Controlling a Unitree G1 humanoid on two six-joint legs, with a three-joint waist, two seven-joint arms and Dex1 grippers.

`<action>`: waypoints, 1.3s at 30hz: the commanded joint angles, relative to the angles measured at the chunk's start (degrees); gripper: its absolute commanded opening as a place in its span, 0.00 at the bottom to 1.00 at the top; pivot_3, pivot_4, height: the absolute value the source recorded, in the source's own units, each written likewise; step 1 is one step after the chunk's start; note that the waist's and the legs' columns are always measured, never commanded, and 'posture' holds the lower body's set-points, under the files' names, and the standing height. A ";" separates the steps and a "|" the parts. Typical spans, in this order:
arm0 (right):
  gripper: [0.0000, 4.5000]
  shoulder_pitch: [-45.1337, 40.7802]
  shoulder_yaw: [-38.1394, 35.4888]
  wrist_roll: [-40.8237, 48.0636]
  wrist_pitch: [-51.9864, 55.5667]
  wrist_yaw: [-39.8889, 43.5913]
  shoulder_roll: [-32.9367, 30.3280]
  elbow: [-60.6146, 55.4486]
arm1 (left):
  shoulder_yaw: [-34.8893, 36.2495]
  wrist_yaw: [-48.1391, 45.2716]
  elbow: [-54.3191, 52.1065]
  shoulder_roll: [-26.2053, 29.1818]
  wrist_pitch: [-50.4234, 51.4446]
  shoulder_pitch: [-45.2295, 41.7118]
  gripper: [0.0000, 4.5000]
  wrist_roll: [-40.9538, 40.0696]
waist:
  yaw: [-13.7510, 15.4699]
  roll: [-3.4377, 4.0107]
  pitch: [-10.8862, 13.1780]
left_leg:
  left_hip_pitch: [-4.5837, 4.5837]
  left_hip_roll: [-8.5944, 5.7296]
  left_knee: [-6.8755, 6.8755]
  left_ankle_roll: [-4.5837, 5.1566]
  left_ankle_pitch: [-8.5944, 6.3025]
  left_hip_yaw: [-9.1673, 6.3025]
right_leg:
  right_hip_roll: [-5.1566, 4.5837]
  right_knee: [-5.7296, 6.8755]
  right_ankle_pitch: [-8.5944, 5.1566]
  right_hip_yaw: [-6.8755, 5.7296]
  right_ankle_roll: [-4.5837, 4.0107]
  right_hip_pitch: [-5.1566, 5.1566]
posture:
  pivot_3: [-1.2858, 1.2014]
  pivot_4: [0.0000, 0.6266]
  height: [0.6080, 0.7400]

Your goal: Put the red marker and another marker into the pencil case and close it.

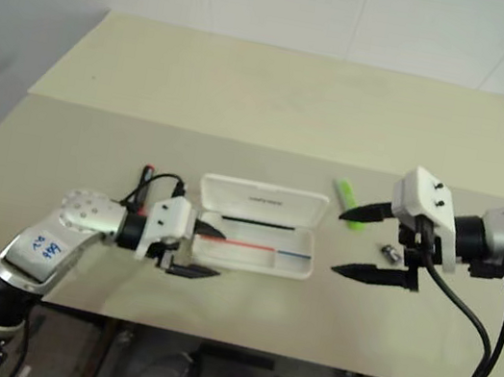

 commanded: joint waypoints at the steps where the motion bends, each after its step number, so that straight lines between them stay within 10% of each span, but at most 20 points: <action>1: 1.00 -1.91 0.40 -0.65 -1.34 0.35 0.35 0.49 | 1.88 -0.79 -4.52 1.20 1.88 0.63 1.00 -3.24 | 0.01 0.00 0.00 | 0.00 0.00 0.00 0.00 0.00 0.00 | 0.00 0.00 0.00 0.00 0.00 0.00 | 0.52 0.24 1.00; 8: 1.00 -3.88 1.94 -1.65 -2.42 1.43 0.65 2.58 | 11.04 -5.04 -17.46 9.43 10.41 6.41 1.00 -15.59 | -0.28 -0.01 0.02 | 0.00 0.10 -0.01 -0.07 -0.05 0.03 | 0.08 0.00 0.01 0.04 -0.02 0.00 | 0.52 0.24 1.00; 19: 1.00 -5.58 2.91 -2.28 -3.74 3.67 1.30 5.25 | 60.50 1.14 -21.68 16.94 25.42 26.32 1.00 -27.97 | -0.53 0.00 0.02 | 0.09 0.39 0.00 -0.13 -0.19 0.20 | 0.31 -0.17 0.04 0.21 -0.12 -0.06 | 0.52 0.24 1.00; 39: 1.00 -7.55 4.48 1.43 -0.12 1.64 7.92 -0.78 | 34.47 56.50 -4.27 -3.60 47.18 -3.45 1.00 -10.20 | -0.05 -0.16 0.03 | 0.04 0.56 0.40 -0.12 -0.51 0.49 | 0.51 0.14 0.11 0.63 -0.09 -0.22 | 0.52 0.24 1.00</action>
